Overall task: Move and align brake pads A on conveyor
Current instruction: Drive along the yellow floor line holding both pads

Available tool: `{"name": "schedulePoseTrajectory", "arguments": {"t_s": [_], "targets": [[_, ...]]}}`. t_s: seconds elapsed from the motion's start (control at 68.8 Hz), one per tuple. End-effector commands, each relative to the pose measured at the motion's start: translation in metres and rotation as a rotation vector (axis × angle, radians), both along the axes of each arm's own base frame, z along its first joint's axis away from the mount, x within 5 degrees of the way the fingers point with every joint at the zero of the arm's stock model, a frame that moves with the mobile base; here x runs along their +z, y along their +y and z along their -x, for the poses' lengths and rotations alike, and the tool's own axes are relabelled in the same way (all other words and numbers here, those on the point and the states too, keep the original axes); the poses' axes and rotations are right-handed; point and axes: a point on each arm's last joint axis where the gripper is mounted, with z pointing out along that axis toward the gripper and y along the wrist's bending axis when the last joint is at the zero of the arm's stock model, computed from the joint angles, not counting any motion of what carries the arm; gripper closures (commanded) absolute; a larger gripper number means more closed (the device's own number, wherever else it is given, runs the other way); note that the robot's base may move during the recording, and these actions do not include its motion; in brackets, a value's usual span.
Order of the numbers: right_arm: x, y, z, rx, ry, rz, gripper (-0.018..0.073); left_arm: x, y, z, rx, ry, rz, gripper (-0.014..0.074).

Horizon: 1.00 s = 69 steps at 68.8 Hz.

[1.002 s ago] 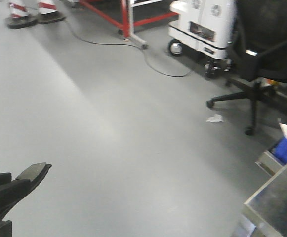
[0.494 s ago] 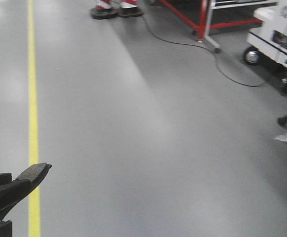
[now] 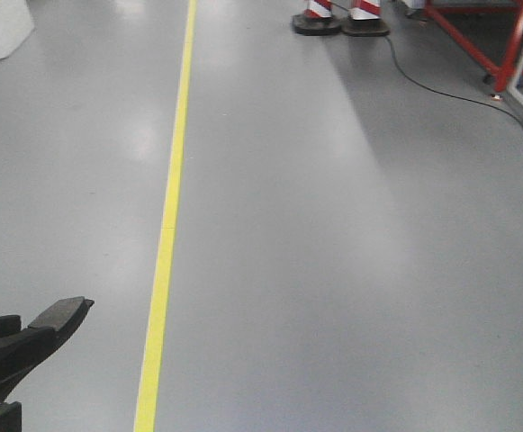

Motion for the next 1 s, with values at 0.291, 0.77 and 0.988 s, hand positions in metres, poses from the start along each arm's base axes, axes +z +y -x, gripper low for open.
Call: {"name": "schedulePoseTrajectory", "arguments": {"t_s": [0.291,0.77,0.988], "targets": [[0.0168,-0.0002,-0.0046,-0.003,-0.12,-0.009,0.0565,0.0173,-0.0027,-0.0032,-0.002,-0.103,0.07,0.0603],[0.0168,-0.0002,-0.0046,-0.003,-0.12,-0.009,0.0565,0.0172,-0.0027,-0.0032,-0.002,-0.102,0.069,0.0603],[0.0168,-0.0002,-0.0046,-0.003,-0.12,-0.009,0.0565,0.0172,-0.0027,-0.0032,-0.002,-0.102,0.069,0.0603]]}}
